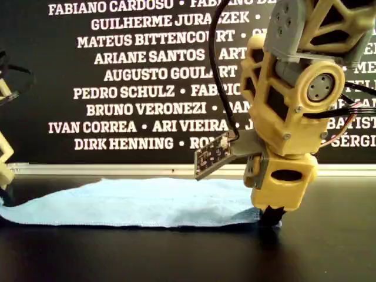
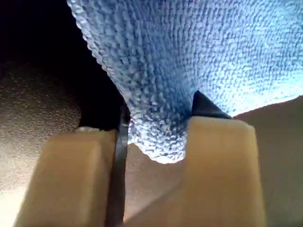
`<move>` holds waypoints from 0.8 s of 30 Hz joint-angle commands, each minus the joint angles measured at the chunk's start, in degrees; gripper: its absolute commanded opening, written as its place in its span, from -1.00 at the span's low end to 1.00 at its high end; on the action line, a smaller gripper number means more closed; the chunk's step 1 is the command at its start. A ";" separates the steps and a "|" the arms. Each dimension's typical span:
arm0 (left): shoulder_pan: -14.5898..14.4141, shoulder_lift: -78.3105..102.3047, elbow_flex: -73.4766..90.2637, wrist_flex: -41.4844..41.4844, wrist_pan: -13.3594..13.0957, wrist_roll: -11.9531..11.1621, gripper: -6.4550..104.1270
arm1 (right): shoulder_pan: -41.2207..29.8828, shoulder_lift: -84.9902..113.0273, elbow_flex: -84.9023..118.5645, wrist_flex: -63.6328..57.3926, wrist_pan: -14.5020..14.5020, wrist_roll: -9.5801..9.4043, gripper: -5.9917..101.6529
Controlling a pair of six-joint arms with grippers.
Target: Fold a cloth
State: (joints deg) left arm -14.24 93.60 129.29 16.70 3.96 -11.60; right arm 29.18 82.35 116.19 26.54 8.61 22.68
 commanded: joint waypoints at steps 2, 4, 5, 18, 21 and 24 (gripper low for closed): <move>-1.41 -0.26 -0.70 -0.70 0.18 0.26 -0.08 | -0.53 0.44 -1.85 -1.41 -0.88 -0.18 0.13; -1.41 -0.44 -0.70 -0.70 0.18 0.26 -0.09 | -0.62 0.70 -1.67 -1.41 -0.44 -0.18 0.13; -1.41 -0.79 -0.70 -0.70 0.18 0.35 -0.09 | -0.62 0.79 -1.41 -1.41 -0.26 -0.18 0.13; -6.77 -0.26 -2.11 -0.62 0.18 0.26 -0.90 | -0.62 1.23 -1.93 -1.32 -1.14 0.62 -0.32; -6.33 -0.26 -1.93 -0.53 0.09 -0.18 -0.83 | -0.62 1.23 -2.11 -1.41 -1.14 0.62 -0.78; -6.06 -0.35 -1.76 -0.53 -0.97 0.35 -0.83 | -0.70 1.14 -1.85 -1.41 -0.79 0.62 -0.98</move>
State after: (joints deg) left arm -18.90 92.55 128.32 15.47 3.25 -11.16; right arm 29.00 82.35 116.19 26.54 8.09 23.03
